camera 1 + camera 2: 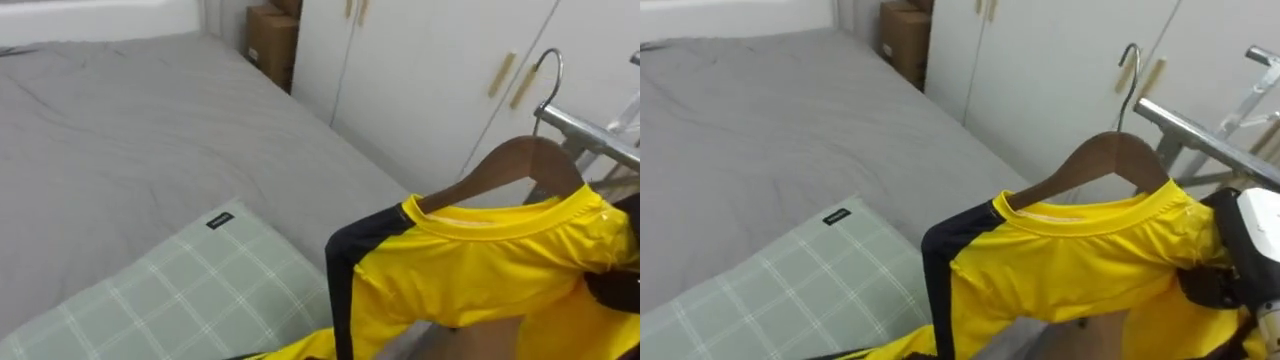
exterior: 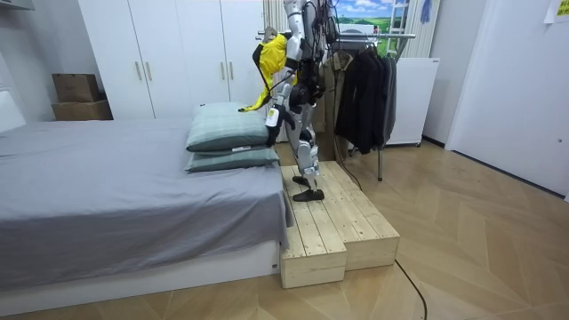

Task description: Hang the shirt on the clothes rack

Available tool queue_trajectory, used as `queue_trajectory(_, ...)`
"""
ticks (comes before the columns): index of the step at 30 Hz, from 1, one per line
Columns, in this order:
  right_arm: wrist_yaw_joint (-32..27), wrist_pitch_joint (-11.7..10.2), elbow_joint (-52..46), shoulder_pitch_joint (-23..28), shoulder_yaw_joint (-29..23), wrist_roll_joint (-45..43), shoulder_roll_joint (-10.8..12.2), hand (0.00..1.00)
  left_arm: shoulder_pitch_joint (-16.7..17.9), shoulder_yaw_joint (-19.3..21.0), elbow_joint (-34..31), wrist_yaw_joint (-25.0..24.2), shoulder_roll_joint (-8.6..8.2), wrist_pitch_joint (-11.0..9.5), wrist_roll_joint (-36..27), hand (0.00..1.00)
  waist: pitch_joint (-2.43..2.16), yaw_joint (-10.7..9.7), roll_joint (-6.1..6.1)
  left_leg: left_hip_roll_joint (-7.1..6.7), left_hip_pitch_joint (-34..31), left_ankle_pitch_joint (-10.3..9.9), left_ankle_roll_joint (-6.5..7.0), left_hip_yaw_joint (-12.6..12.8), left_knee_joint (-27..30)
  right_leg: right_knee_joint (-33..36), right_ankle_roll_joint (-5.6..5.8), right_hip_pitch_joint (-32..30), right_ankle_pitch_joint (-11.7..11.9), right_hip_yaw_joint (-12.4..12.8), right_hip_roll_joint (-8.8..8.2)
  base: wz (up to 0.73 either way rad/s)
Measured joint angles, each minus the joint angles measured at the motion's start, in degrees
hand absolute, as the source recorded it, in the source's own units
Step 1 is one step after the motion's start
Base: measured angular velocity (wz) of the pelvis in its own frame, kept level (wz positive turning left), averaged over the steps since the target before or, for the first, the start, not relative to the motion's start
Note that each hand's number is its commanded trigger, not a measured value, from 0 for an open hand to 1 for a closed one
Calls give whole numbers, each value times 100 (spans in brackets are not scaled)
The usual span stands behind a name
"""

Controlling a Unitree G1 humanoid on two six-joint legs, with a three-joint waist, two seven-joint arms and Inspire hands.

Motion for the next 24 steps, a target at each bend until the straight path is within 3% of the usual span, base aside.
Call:
queue_trajectory(7, 59, -16, -18, -8, 27, -108, 33, 100, 0, -4, -2, 29, -80, 237, 92, 0, -16, -10, -16, -7, 72, 1, -7, 180, -12, 24, -16, -75, 9, 93, 32, -11)
queue_trajectory(12, 127, 0, -24, -7, 30, -93, 63, 100, 1, -30, -2, 34, -112, 503, 305, 0, -31, -55, -17, 65, 159, -97, -63, 352, 132, 207, -111, -80, -90, -87, 24, -17)
queue_trajectory(15, 94, 8, -27, -7, 68, -74, 189, 100, 8, -56, 30, 37, -107, 695, 315, 0, -37, -78, 12, 330, 171, -337, -170, 512, 634, 412, -224, -87, -236, -153, 89, -33)
queue_trajectory(18, -42, -3, -23, -49, 311, -120, 203, 100, 21, -78, 57, 143, -108, 880, 323, 0, -68, -97, 46, 644, 106, -499, -302, 615, 1471, 659, -264, -148, -518, 214, 301, -50)
queue_trajectory(19, -90, -33, -21, -92, 433, -116, 205, 100, 48, -106, 97, 197, -127, 948, 328, 0, -74, -69, 43, 774, -61, -409, -285, 348, 2026, 684, -297, -150, -514, 408, 360, -90)
queue_trajectory(20, -132, -45, -22, -149, 528, -117, 206, 100, 70, -83, 99, 204, -176, 1042, 327, 0, -68, 21, 63, 755, -282, -195, -234, -255, 2503, 702, -354, -144, -483, 677, 420, -102)
queue_trajectory(21, -178, -42, -27, -159, 573, -104, 207, 100, 70, -77, 99, 205, -195, 1069, 327, 0, -74, 61, 69, 675, -465, -82, -211, -618, 2681, 707, -369, -113, -475, 851, 446, -102)
queue_trajectory(22, -233, -16, -63, -171, 636, -97, 216, 100, 69, -113, 98, 206, -228, 1099, 319, 0, -81, 72, 69, 452, -709, -69, -199, -1346, 2754, 692, -386, -115, -463, 1225, 514, -76)
queue_trajectory(23, -271, 18, -61, -189, 681, -93, 225, 100, 62, -170, 93, 211, -254, 1107, 321, 0, -81, 64, 58, 222, -901, -71, -199, -1839, 2569, 673, -364, -121, -449, 1547, 539, -66)
queue_trajectory(24, -285, 54, -61, -215, 715, -92, 227, 100, 62, -236, 93, 214, -263, 1117, 321, 0, -81, 67, 53, 101, -982, -70, -200, -2054, 2429, 662, -328, -136, -425, 1757, 565, -66)
